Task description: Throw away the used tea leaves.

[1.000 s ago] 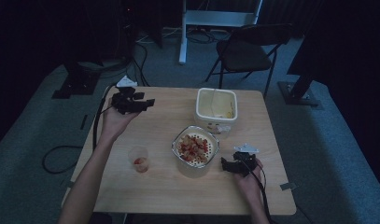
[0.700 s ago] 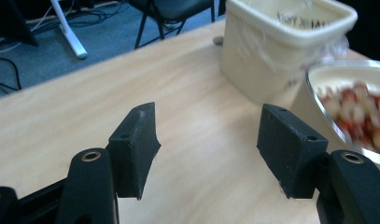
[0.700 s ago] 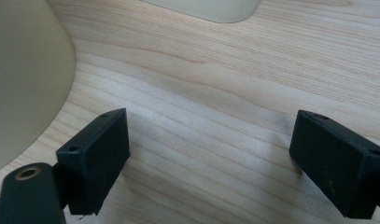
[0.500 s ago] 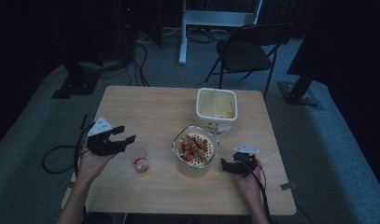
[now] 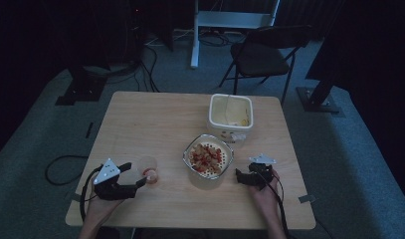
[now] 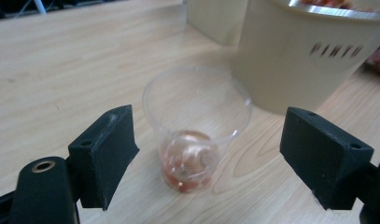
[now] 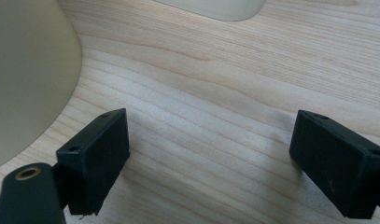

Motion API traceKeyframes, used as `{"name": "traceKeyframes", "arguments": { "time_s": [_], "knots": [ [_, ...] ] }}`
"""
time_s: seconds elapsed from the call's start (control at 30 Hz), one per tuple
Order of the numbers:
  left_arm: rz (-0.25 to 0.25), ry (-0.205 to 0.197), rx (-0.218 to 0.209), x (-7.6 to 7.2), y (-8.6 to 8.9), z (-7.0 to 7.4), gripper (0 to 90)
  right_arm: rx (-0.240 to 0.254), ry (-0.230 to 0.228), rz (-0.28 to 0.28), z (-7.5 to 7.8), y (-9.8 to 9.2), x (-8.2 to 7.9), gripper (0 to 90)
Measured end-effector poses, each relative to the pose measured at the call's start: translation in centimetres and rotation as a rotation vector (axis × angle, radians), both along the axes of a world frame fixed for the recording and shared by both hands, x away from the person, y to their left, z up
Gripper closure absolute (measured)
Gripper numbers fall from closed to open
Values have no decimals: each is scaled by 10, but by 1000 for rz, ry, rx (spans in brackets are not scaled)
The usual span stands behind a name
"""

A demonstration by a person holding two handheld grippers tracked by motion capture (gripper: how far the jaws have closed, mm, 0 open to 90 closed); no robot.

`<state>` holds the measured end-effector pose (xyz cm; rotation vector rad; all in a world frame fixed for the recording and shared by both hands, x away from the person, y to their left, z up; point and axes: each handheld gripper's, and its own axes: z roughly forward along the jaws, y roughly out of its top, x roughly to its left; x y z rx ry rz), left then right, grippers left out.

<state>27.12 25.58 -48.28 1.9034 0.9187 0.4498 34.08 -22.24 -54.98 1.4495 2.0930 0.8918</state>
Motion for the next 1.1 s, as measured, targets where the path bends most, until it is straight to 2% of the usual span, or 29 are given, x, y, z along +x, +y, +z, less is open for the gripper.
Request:
{"name": "traceKeyframes", "arguments": {
  "time_s": [0.07, 0.17, 0.23, 0.27, 0.43, 0.53, 0.7, 0.93, 1.1],
  "knots": [
    [-6, -3, 10, 7, -2, -8, 187, 1, -1, 0, 0, 0, 0, 117],
    [-37, 25, 29, 17, -8, -18, 188, 1, -1, 0, 0, 0, 0, 117],
    [-37, 25, 29, 17, -8, -18, 187, 1, -1, 0, 0, 0, 0, 117],
    [-33, 36, 58, 26, -16, -28, 187, 1, -1, 0, 0, 0, 0, 117],
    [-35, 22, 50, 36, -19, -35, 208, 1, -1, 0, 0, 0, 0, 117],
    [-38, 0, 45, 38, -21, -35, 234, 1, -1, 0, 0, 0, 0, 117],
    [-39, -29, 5, 40, -22, -32, 233, 1, -1, 0, 0, 0, 0, 117],
    [-36, -36, -18, 41, -21, -30, 269, 1, -1, 0, 0, 0, 0, 117],
    [-39, -30, -52, 40, -18, -23, 284, 1, 0, 13, 0, 1, 0, 116]
  ]
}}
